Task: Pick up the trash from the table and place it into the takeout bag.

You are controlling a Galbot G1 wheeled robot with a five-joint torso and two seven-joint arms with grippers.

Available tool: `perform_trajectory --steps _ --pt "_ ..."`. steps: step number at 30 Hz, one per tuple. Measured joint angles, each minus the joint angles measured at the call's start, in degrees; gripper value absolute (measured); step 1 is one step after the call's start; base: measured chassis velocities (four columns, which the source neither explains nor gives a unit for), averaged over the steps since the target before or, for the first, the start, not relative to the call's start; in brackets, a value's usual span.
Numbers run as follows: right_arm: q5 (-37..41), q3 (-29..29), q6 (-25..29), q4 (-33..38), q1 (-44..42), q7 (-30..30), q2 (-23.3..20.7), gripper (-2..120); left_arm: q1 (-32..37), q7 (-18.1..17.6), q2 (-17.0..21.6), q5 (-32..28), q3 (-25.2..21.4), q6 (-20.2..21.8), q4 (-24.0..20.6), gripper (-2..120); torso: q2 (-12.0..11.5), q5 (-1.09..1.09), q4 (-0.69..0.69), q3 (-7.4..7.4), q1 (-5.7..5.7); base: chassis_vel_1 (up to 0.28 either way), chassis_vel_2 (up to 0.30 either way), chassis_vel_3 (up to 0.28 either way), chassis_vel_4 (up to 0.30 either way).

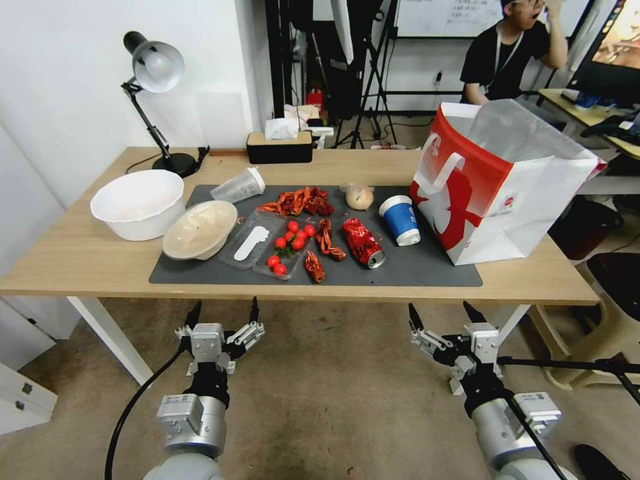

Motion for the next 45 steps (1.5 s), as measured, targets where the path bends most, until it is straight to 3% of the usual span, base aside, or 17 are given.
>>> perform_trajectory --steps 2,4,10,11,17,23,28,31,36,45 --pt "1.28 0.16 1.2 -0.35 1.24 -0.66 -1.3 100 0.02 0.03 -0.02 0.07 0.01 -0.48 0.13 100 0.0 0.0 0.02 0.0 0.0 0.0 0.0 0.0 0.0" --pt "3.23 0.64 5.94 -1.13 2.27 -2.59 -2.29 100 -1.2 0.15 0.65 -0.08 0.57 -0.55 0.73 100 0.0 -0.01 0.01 0.0 0.0 0.0 0.0 0.0 0.0" --pt "6.27 1.59 8.25 -2.5 4.77 -3.88 -3.95 100 -3.3 0.19 2.05 -1.99 1.79 0.39 1.63 100 0.0 0.0 0.01 0.0 0.0 0.0 0.0 0.0 0.0" --pt "7.86 1.73 7.69 -3.41 6.55 -4.19 -5.36 100 -3.62 0.19 2.56 -2.5 1.85 0.59 1.75 100 0.0 0.0 -0.03 0.0 0.0 0.0 0.0 0.0 0.0" --pt "12.98 -0.62 5.7 -8.28 13.64 -4.72 -11.11 100 -3.56 0.16 3.0 -3.05 0.81 0.45 1.76 100 0.0 0.01 0.01 0.0 0.0 0.0 0.0 0.0 0.0" --pt "16.35 -7.0 5.02 -15.71 22.69 -2.83 -15.77 100 -2.99 0.13 2.96 -3.01 -0.03 0.29 1.3 100 0.0 -0.01 0.01 0.01 0.0 0.0 0.0 0.0 0.0" --pt "16.68 -11.87 2.29 -21.58 30.13 0.62 -15.84 100 -2.46 0.07 2.51 -2.42 -0.24 0.18 1.13 100 0.0 0.0 0.01 0.01 0.0 0.0 0.0 0.0 0.0" --pt "17.12 -14.64 -2.22 -24.61 34.73 3.82 -15.86 100 -2.11 0.01 2.37 -2.2 -0.84 0.11 0.93 100 -0.01 0.0 0.01 0.01 0.0 0.0 0.0 0.0 0.0" --pt "17.76 -17.16 -7.42 -26.69 37.77 6.33 -16.39 100 -1.91 -0.1 2.4 -2.27 -1.7 -0.54 1.19 100 0.0 -0.01 0.01 0.0 0.0 0.0 0.0 0.0 0.0" --pt "17.69 -17.86 -10.1 -28.77 38.63 5.64 -15.92 100 -2.0 -0.27 2.52 -2.2 -1.98 -0.97 2.03 100 0.0 0.0 0.0 0.0 0.0 0.0 0.0 0.0 0.0"
